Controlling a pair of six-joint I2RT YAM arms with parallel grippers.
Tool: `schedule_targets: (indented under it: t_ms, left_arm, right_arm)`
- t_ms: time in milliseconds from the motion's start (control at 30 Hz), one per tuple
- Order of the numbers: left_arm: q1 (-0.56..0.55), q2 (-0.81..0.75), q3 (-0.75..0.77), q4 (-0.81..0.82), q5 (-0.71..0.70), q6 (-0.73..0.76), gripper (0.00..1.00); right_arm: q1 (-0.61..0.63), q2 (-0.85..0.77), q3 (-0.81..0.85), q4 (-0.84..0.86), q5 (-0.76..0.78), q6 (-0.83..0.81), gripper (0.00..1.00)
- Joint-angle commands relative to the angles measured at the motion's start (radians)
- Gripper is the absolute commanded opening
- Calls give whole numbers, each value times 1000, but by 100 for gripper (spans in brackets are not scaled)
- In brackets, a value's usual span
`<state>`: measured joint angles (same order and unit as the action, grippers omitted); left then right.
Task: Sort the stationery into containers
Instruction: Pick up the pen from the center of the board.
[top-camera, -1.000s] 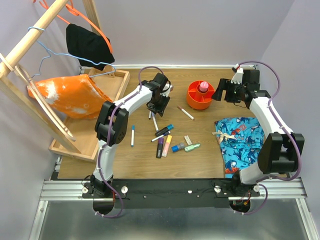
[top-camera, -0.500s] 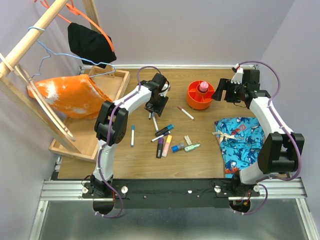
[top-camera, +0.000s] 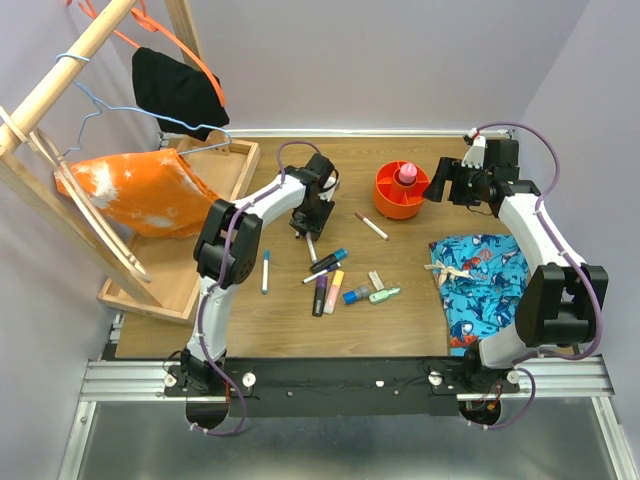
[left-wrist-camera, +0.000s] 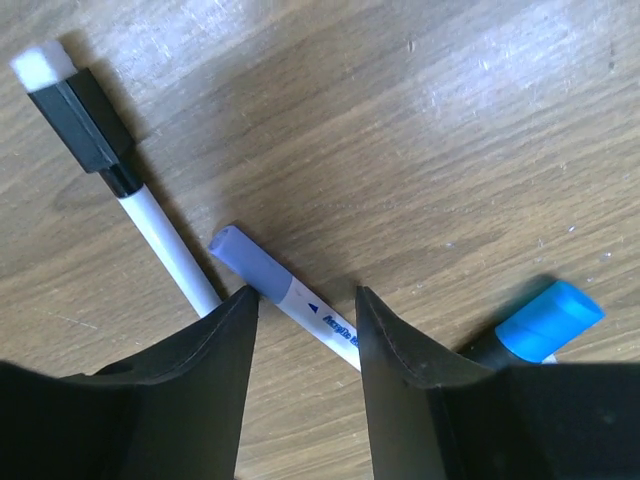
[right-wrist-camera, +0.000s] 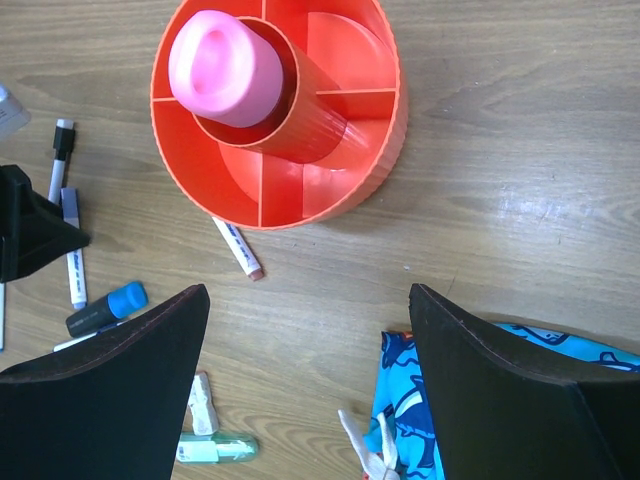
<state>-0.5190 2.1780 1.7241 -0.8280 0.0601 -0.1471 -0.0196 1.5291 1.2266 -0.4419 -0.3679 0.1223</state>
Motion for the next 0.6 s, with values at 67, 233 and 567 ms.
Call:
schedule_targets:
  t_ms: [67,233,567]
  left_arm:
    - [1,92,71,6,30,0,47]
    - [-4,111,45,13,37,11,35]
    - [-9,94,75,1,136,27,9]
  right_arm:
    - [4,2,-9,17,11,-3,89]
    - [4,14,8,8,11,-12,89]
    - [4,14,39,-4,24,-23,89]
